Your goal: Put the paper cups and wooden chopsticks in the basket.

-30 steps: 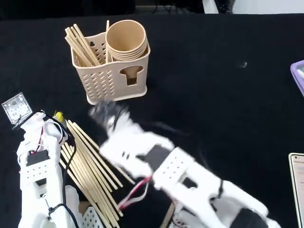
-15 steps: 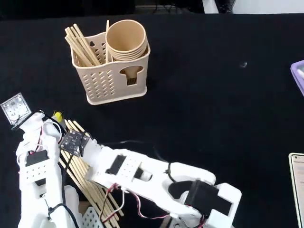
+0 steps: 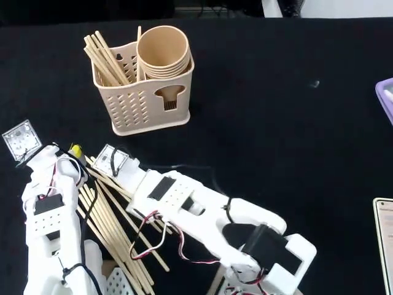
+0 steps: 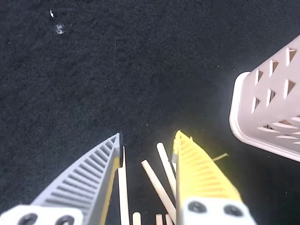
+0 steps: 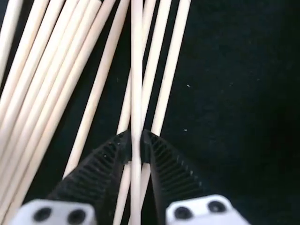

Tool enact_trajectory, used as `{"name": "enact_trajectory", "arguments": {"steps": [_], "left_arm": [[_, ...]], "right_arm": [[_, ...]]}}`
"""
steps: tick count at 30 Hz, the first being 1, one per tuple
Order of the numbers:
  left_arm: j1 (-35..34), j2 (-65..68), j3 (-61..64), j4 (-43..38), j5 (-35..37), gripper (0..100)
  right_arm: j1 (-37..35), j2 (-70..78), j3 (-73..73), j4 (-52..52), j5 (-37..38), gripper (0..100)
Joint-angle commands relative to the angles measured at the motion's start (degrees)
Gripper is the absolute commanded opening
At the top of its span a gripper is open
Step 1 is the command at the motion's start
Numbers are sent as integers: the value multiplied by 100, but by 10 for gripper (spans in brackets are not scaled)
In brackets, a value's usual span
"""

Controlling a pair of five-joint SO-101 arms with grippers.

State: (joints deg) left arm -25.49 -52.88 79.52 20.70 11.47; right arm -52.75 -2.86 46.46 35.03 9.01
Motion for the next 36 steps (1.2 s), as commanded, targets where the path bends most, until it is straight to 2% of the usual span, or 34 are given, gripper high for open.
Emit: {"name": "enact_trajectory", "arguments": {"steps": [1, 7, 14, 19, 21, 29, 33, 36], "left_arm": [[-22, -62, -31, -62, 0, 188], [-31, -70, -31, -62, 0, 188], [-13, -53, -31, -88, 0, 188], [-22, -53, -31, -88, 0, 188], [-22, -62, -31, -79, 0, 188], [-22, -79, -31, -62, 0, 188], [-31, -88, -31, -62, 0, 188], [-31, -88, -31, -62, 0, 188]], "right_arm": [[158, -154, -163, 53, 97, 11], [264, -1077, -22, 659, 88, 11], [62, -1130, 497, -97, 123, 21], [62, -734, 233, -105, 123, 191], [62, -514, 110, -88, 123, 221], [44, 391, -611, 193, 132, 149], [70, 523, -787, 369, 132, 4], [202, 295, -743, 431, 132, 8]]}}
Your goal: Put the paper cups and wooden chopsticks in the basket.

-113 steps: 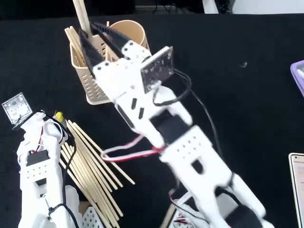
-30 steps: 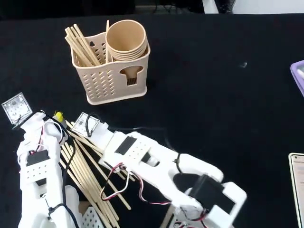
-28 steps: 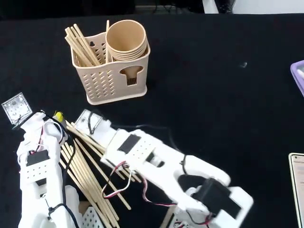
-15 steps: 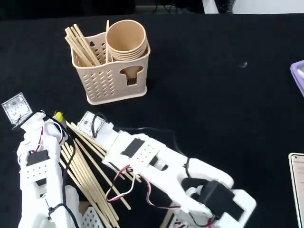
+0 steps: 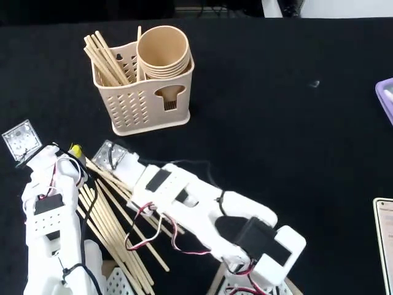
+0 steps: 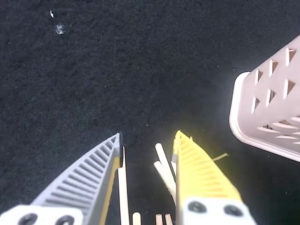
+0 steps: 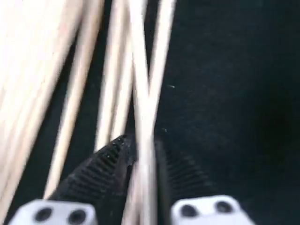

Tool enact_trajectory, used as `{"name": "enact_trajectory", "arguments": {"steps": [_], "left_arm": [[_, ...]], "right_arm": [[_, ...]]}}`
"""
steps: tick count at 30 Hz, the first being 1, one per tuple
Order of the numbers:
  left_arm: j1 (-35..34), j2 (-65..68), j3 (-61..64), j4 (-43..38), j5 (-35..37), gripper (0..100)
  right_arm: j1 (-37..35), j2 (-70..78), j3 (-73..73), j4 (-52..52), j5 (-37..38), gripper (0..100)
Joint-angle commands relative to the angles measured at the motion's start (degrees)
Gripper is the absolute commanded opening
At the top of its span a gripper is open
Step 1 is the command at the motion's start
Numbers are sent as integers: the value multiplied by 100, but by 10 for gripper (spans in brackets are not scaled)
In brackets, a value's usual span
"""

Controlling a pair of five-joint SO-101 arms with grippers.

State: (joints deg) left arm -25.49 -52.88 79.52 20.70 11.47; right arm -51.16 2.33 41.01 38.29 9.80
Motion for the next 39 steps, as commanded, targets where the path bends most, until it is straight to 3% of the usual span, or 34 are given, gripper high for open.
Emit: {"name": "enact_trajectory", "arguments": {"steps": [1, 7, 15, 19, 23, 29, 33, 39], "left_arm": [[-31, -88, -31, -62, 0, 188], [-31, -79, -31, -62, 0, 188], [-31, -62, -31, -88, 0, 188], [-13, -62, -31, -97, 0, 188], [-22, -62, -31, -97, 0, 188], [-4, -62, -31, -97, -9, 188], [-4, -62, -31, -79, -9, 188], [4, -70, -31, -62, -9, 188]], "right_arm": [[141, -409, -198, 237, 53, 11], [686, -2141, 66, 1002, 62, 10], [1222, -4479, 365, 1055, 62, 10], [1222, -5086, 391, -237, 9, 11], [1266, -5059, 391, -2268, -237, 11], [1284, -4154, -57, -5055, -554, 11], [1284, -2879, -796, -5873, -554, 11], [1389, -919, -2149, -6013, -545, 11]]}}
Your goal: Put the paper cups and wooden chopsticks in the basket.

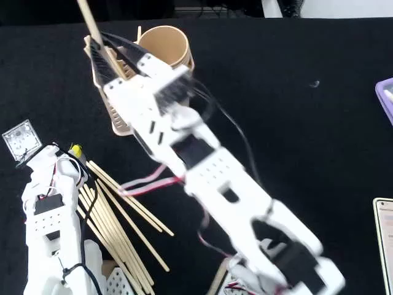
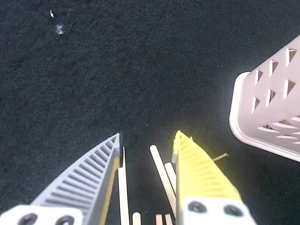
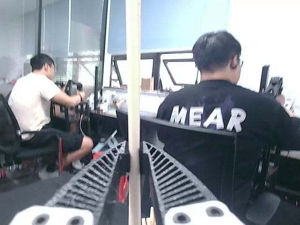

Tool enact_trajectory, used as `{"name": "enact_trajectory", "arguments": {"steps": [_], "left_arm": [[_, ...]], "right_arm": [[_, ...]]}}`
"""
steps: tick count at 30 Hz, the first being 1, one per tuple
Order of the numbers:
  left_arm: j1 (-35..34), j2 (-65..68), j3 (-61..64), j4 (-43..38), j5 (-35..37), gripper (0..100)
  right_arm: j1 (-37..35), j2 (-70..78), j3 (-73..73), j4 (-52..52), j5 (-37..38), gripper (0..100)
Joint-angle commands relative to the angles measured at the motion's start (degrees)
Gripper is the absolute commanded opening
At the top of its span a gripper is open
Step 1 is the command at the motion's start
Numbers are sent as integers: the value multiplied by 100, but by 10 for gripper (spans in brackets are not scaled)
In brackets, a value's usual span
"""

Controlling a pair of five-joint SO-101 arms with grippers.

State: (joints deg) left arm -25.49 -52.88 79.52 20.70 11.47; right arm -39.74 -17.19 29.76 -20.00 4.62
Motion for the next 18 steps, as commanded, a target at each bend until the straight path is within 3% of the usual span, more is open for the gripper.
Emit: {"name": "enact_trajectory", "arguments": {"steps": [1, 12, 18], "left_arm": [[4, -70, -31, -62, -9, 188], [4, -62, -31, -97, -9, 188], [4, -62, -31, -97, -9, 188]], "right_arm": [[316, 1297, -1226, -185, -26, 11], [782, 2325, -1886, 308, -70, 15], [519, 1824, -1851, 1582, -70, 187]]}}
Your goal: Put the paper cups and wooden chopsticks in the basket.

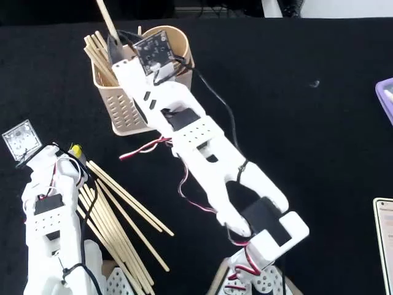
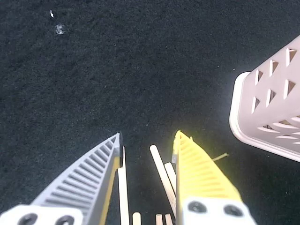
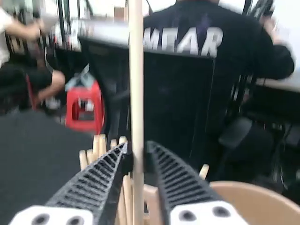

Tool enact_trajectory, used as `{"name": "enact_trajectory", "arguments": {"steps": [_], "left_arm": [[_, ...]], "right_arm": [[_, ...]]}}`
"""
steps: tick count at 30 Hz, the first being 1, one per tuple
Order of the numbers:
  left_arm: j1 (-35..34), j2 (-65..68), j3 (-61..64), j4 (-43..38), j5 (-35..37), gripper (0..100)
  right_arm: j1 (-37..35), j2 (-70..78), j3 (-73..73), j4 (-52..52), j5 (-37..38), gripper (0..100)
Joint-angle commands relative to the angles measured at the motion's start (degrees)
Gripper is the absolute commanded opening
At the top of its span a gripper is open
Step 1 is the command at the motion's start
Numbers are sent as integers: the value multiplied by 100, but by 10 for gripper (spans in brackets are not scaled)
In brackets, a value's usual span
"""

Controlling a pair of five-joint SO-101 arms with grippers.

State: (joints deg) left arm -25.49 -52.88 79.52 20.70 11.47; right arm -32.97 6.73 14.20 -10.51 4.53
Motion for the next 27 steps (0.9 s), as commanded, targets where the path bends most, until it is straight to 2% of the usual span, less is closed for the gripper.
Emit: {"name": "enact_trajectory", "arguments": {"steps": [1, 8, 13, 15, 18, 22, 25, 27], "left_arm": [[4, -62, -31, -97, -9, 188], [4, -62, -31, -97, -9, 188], [-22, -70, -31, -97, 0, 188], [-22, -62, -31, -97, 9, 188], [-31, -53, -31, -97, 26, 188], [-40, -53, -31, -97, 26, 188], [-215, -53, -57, -97, 35, 188], [-382, -53, -84, -97, 105, 188]], "right_arm": [[-202, -725, -295, 818, -62, 204], [-325, -2264, 57, 2576, -70, 158], [-659, -3688, 1490, 4484, -53, 139], [-1064, -4189, 2308, 4826, -62, 139], [-1679, -4778, 3723, 4624, -70, 139], [-2330, -4927, 5270, 3235, -97, 139], [-2752, -4875, 5886, 2312, -536, 139], [-3051, -4699, 5895, 2286, -791, 139]]}}
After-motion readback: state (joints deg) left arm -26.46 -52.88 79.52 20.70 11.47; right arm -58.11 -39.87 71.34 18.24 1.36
